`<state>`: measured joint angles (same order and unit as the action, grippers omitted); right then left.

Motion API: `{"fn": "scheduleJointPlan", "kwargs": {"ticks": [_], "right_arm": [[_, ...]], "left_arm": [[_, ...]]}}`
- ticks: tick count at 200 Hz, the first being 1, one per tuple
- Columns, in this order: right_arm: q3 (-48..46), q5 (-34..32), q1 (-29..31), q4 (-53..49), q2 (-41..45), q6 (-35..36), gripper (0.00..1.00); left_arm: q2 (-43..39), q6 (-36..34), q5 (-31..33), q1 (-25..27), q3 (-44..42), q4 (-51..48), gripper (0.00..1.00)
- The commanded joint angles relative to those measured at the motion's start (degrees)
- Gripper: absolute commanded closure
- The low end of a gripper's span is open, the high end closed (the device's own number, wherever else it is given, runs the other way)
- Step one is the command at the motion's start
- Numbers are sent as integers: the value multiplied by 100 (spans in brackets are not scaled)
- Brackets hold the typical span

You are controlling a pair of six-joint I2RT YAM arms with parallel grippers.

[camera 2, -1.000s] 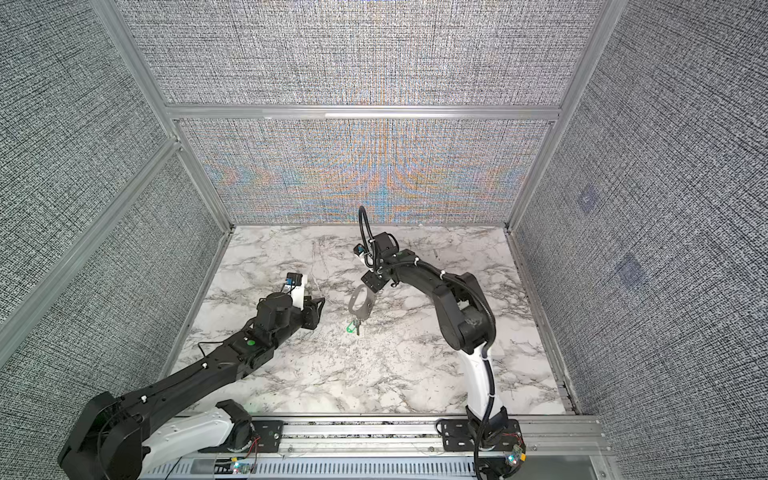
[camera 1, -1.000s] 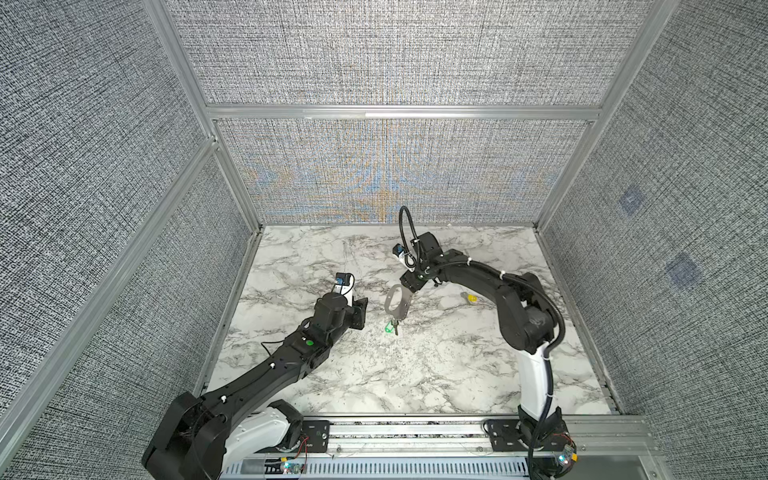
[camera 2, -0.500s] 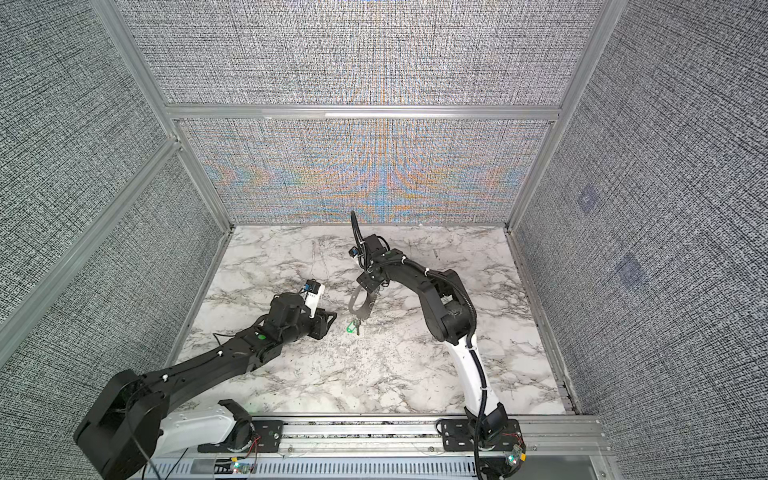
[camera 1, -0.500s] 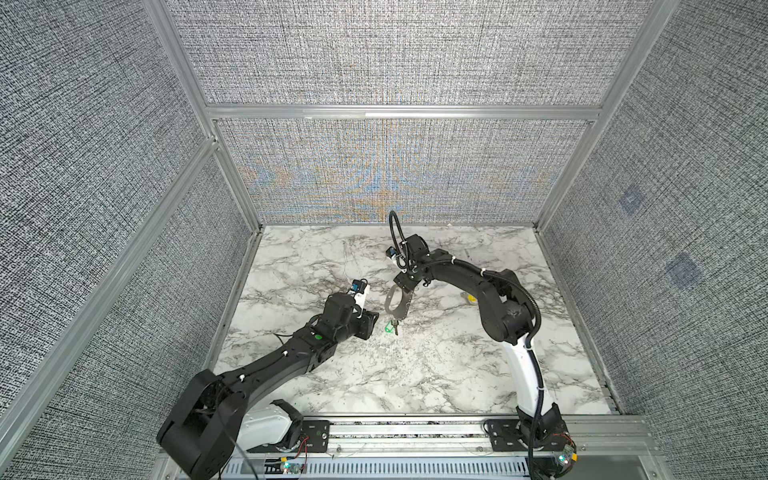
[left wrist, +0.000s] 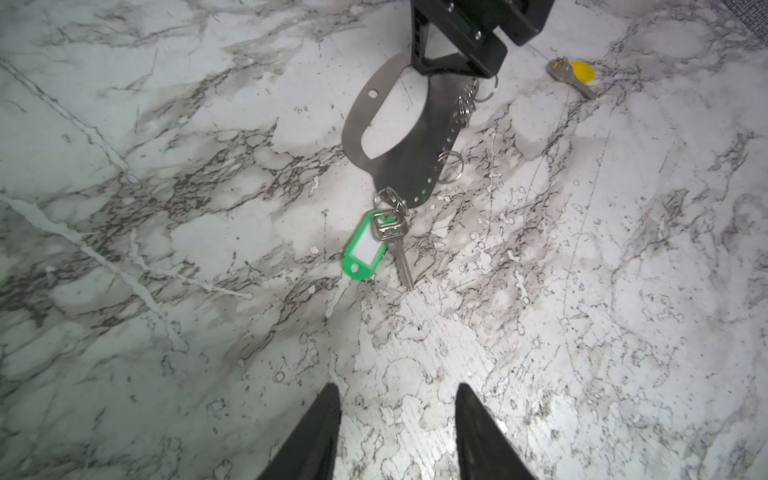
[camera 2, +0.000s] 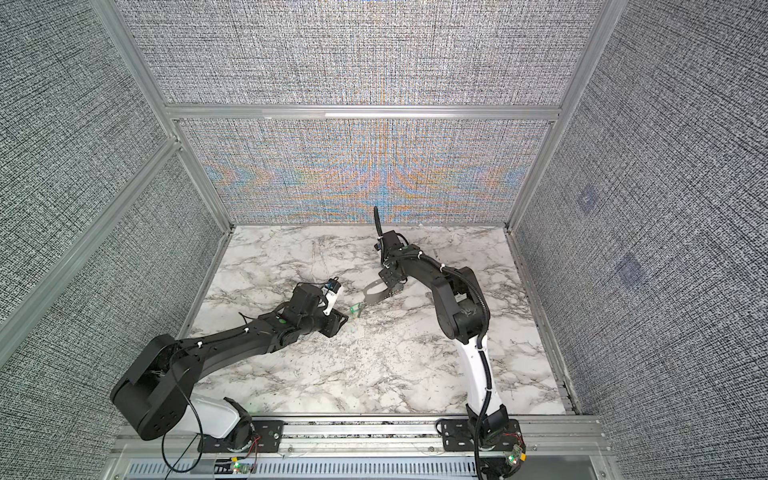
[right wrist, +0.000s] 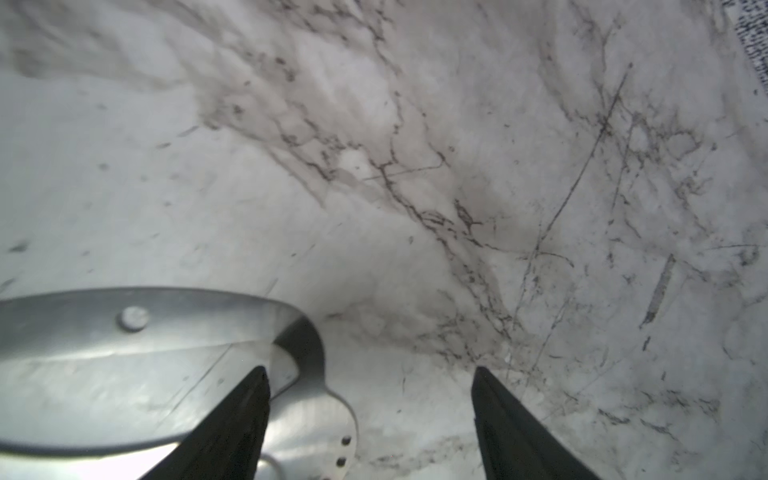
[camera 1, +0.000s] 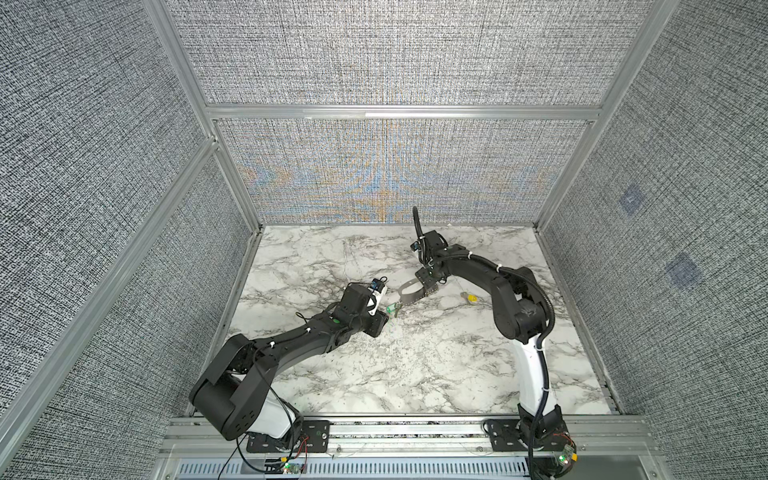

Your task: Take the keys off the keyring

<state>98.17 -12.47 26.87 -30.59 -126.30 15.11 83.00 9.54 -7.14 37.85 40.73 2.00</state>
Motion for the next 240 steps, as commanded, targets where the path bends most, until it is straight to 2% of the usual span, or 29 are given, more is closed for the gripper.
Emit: {"fn": "scheduleJointPlan", "kwargs": {"ticks": [1,21,30,50,70,96,140,216,240], "right_arm": [[-125,333,-6,180,399,389,24],[-43,873,0,-88,711,525,33],[37,1171,39,-310,799,402,41],[-60,1789,274,-599,967,70,52],[-254,1752,640,-611,1033,-383,59],[-352,1380,856,-484,944,-1265,67],[-503,1352,1017,-229,844,-1899,70],[-386,1309,1238,-312,495,-2199,70],[-338,1285,1249,-361,390,-2179,73]], "left_arm": [[-142,256,480,-8,115,-206,52],[-293,422,819,-14,138,-284,53],[-367,430,856,-23,128,-247,53],[-560,565,949,-64,85,-96,54],[-810,792,1079,-145,-59,164,54],[-1138,843,1279,-181,-382,678,55],[-1153,617,1303,-199,-483,893,55],[-1062,599,1206,-199,-482,815,55],[-1067,628,1162,-199,-526,784,55]]}}
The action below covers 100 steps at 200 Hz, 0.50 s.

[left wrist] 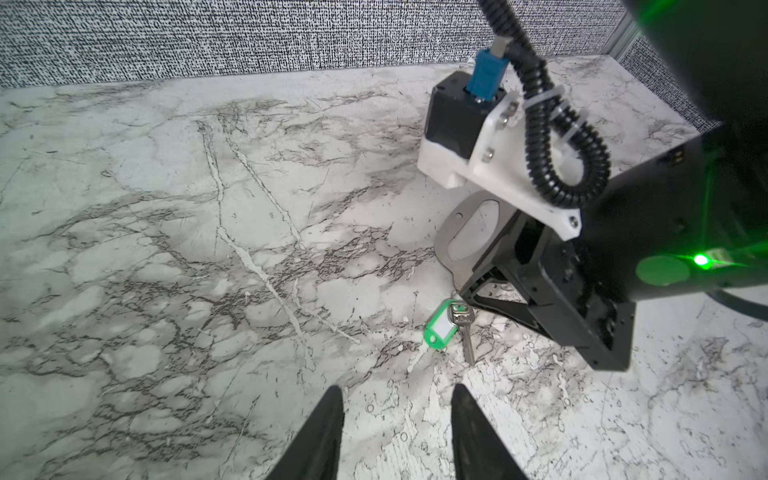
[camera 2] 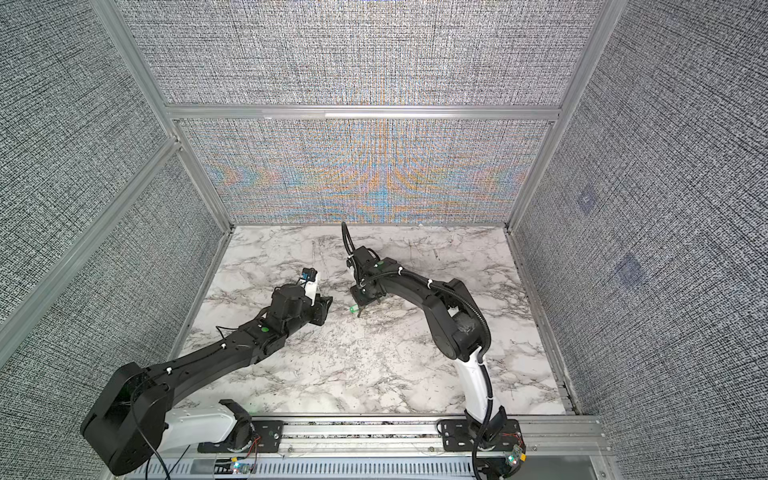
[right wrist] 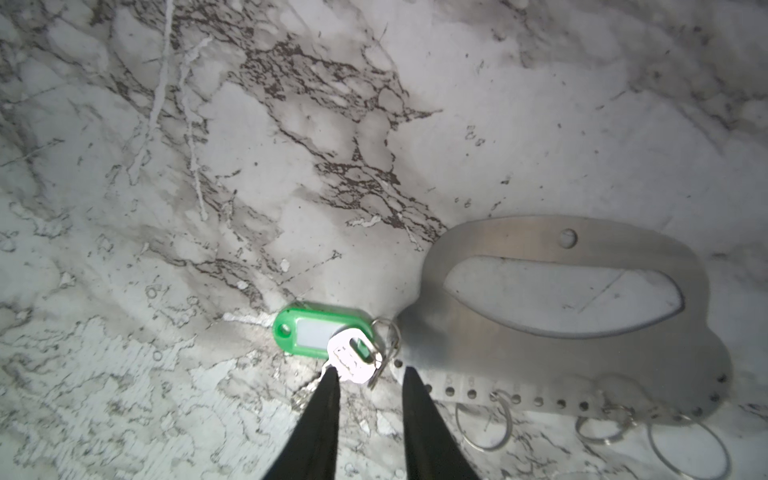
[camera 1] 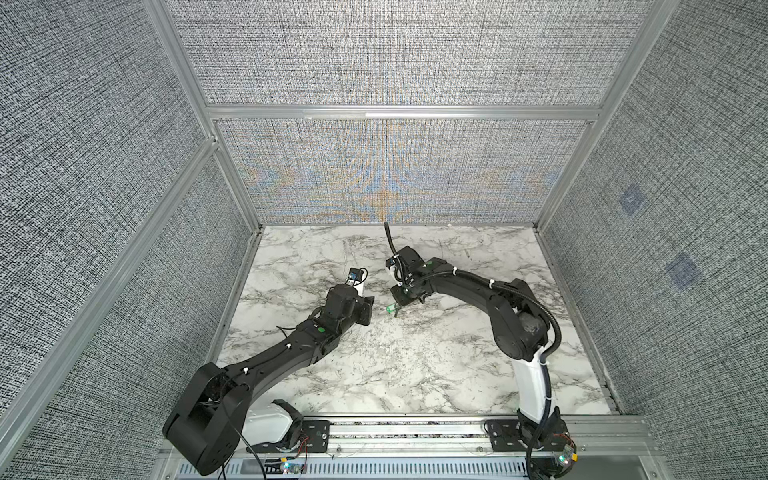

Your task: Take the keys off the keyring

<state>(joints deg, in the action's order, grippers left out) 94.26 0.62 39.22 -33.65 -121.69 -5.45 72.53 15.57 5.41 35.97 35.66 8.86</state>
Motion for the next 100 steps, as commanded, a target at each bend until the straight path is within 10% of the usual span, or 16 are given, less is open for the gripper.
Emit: {"fn": "scheduleJointPlan", "kwargs": {"ticks": [1,100], "right_arm": [[55,-30,15,-54,-77,-122,74],[88,-277,22,-230,-183,52,87]], "left_arm": [[-20,29,-92,-11,-17,93,55],[103,133,-172,-11,11,100,55]]}}
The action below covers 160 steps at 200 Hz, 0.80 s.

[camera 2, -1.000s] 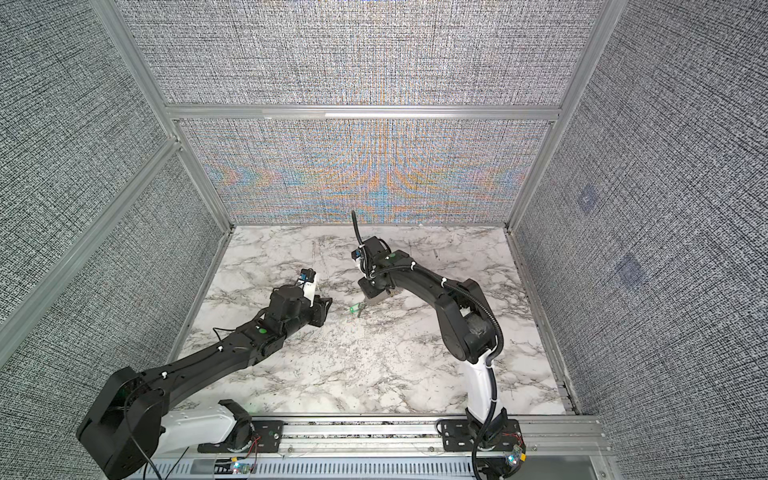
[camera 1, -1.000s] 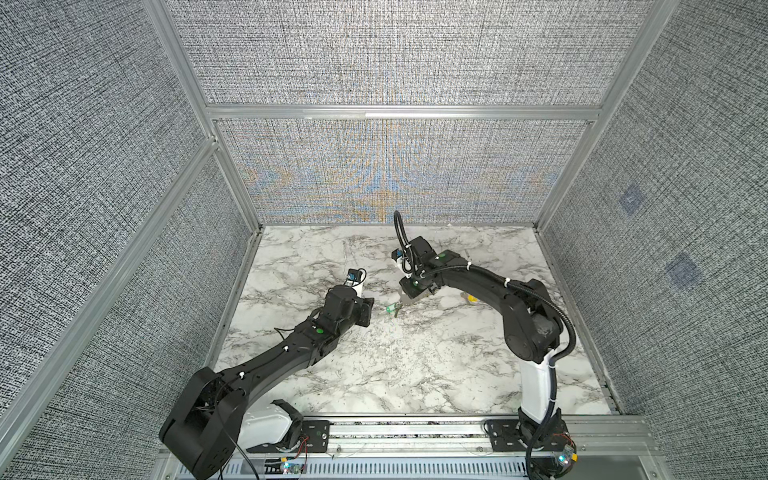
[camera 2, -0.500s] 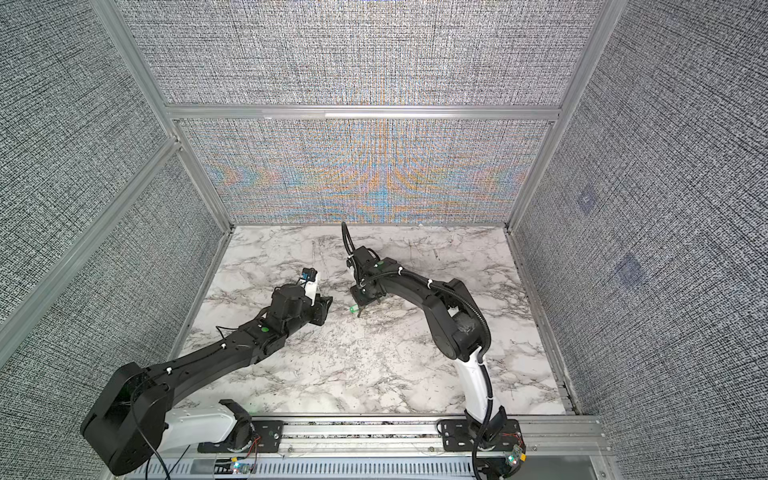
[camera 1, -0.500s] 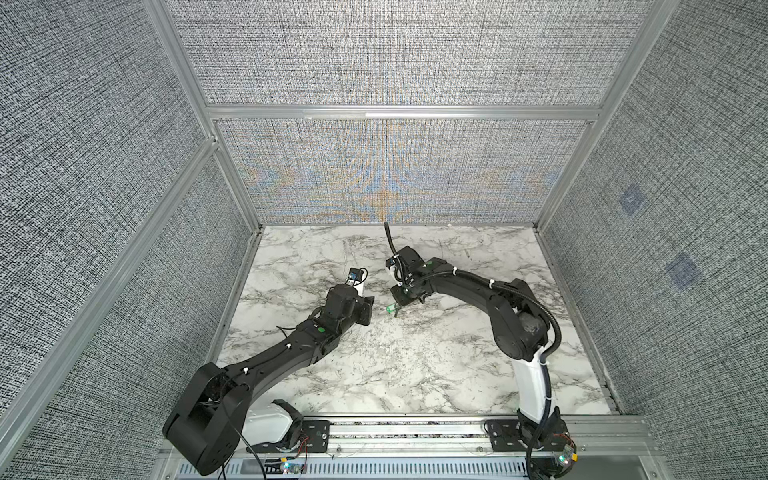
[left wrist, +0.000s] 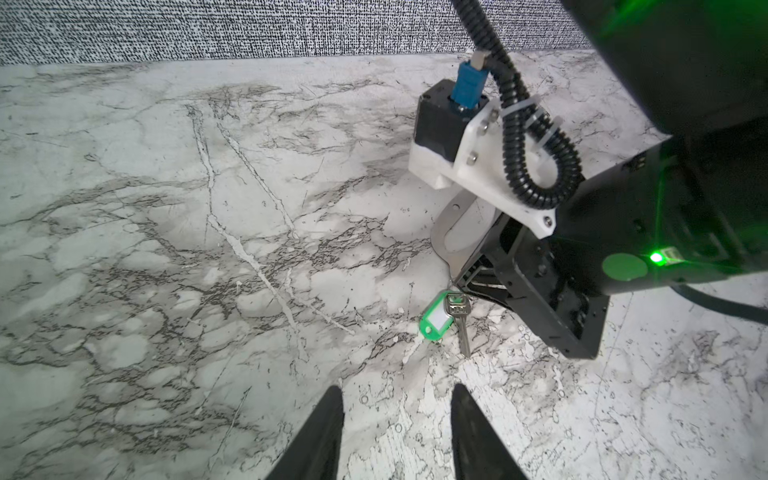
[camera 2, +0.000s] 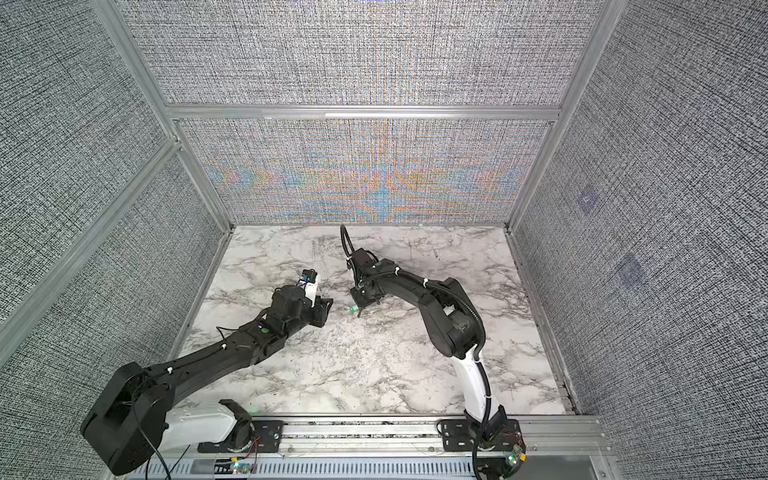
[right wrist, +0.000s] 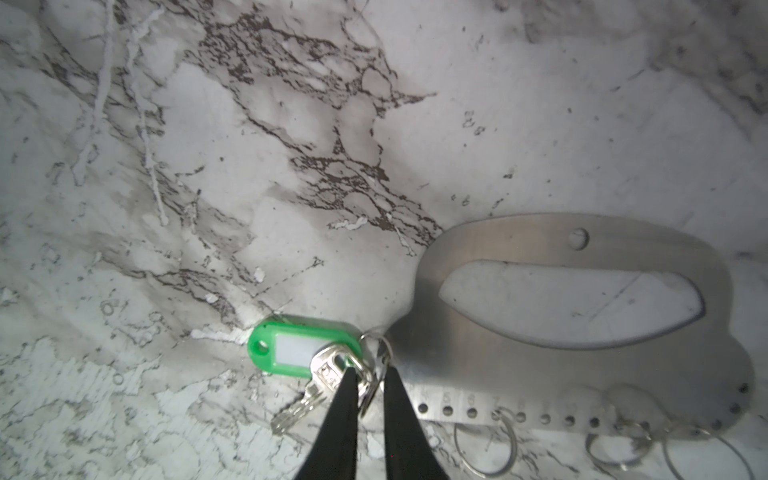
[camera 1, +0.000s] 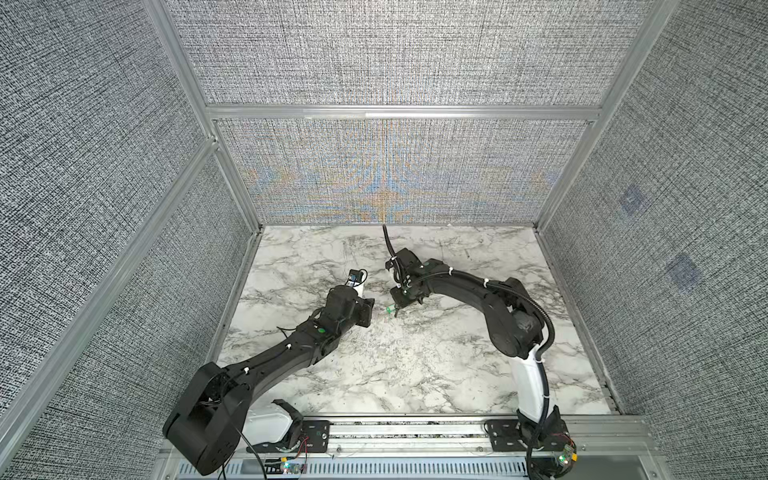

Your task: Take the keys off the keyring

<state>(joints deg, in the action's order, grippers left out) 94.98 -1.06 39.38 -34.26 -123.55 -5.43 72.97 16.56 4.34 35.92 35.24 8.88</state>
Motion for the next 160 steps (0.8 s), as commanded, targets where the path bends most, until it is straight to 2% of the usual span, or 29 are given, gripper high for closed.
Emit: {"fn": "scheduleJointPlan", "kwargs": {"ticks": [1,76,136,160], "right_arm": [[14,-111,3,-173,4,51,87],[28,-35,3,-238,-36,121,87],[-14,110,-24,-204,65,235,95],[-170,218,-66,-169,326,505,97]], "left_arm": [[64,33,-65,-6,57,101,55],[305,41,-144,-6,256,21,55],[254,32,-67,-6,286,-31,55],[117,-53,-6,-6,272,-57,55]]}}
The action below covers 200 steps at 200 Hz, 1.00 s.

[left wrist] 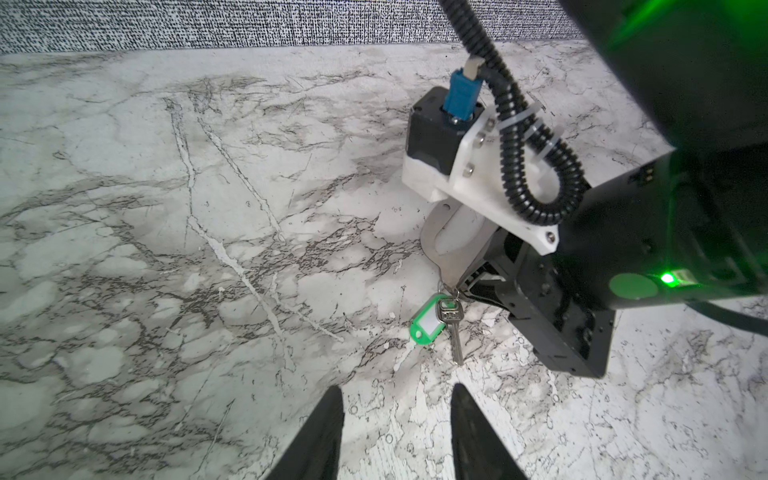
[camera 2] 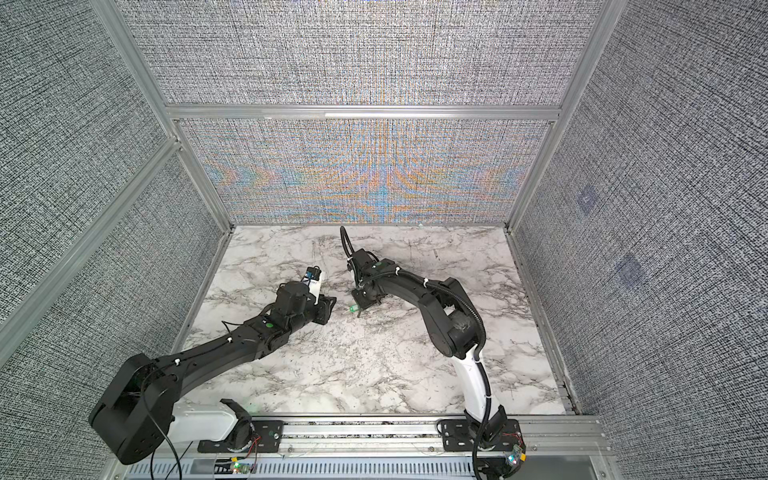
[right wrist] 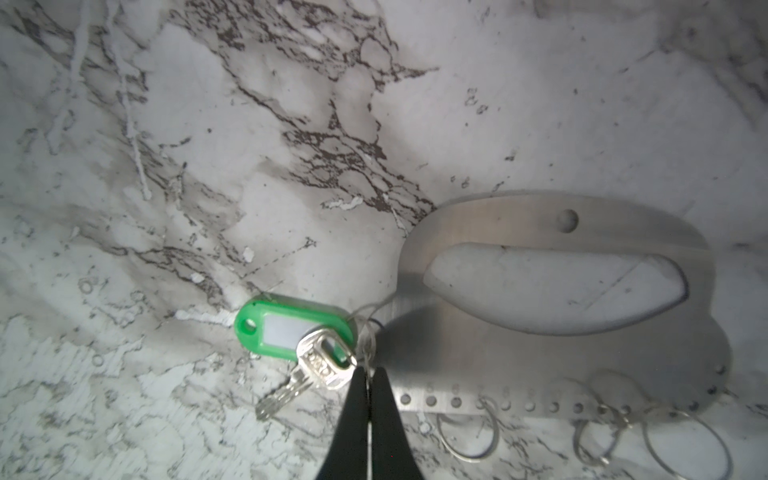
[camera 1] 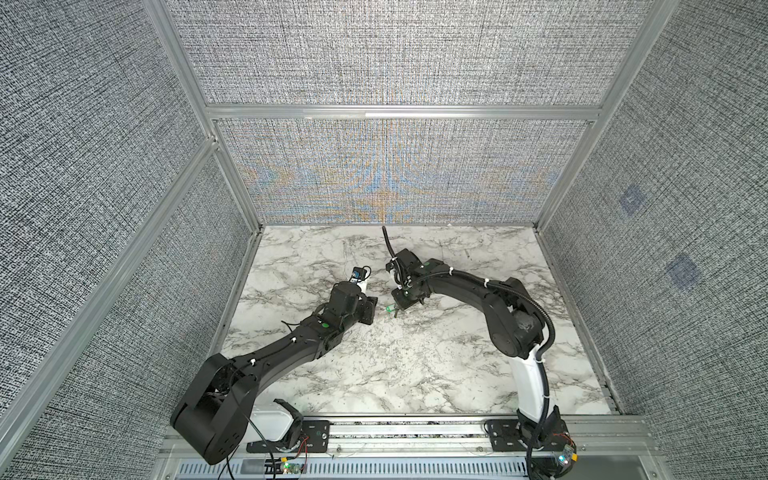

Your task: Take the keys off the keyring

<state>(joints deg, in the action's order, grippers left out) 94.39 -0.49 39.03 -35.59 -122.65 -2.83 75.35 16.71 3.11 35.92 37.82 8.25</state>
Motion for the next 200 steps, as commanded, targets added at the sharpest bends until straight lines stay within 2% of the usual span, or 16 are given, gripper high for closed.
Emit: {"fn": "scheduleJointPlan", "kwargs": {"ticks": [1,38,79,117,156,200], "right_arm": [[-117,167,-29,-36,248,264,97],[-612,658,-117,22,934,1309,100],[-857,910,-263,-293,1674,2511,100],[-1222,1565,-367,-337,2539,3933,100],[-1392,1909,-375,-520,3208,5152,100],[-1481,2085,-393,-552,3687,5822,100]], "left_arm": [[-124,-74,118,-6,15,4,55],[-483,-532,-14,-5,-141,247,55],[-997,-1527,-701,-6,-441,856,55],[-1412,-2191,-1312,-6,-905,1723,54],[-1465,-2790,-1707,-11,-653,1499,54],[-1307,-3150,-2052,-6,-409,1524,55]]}}
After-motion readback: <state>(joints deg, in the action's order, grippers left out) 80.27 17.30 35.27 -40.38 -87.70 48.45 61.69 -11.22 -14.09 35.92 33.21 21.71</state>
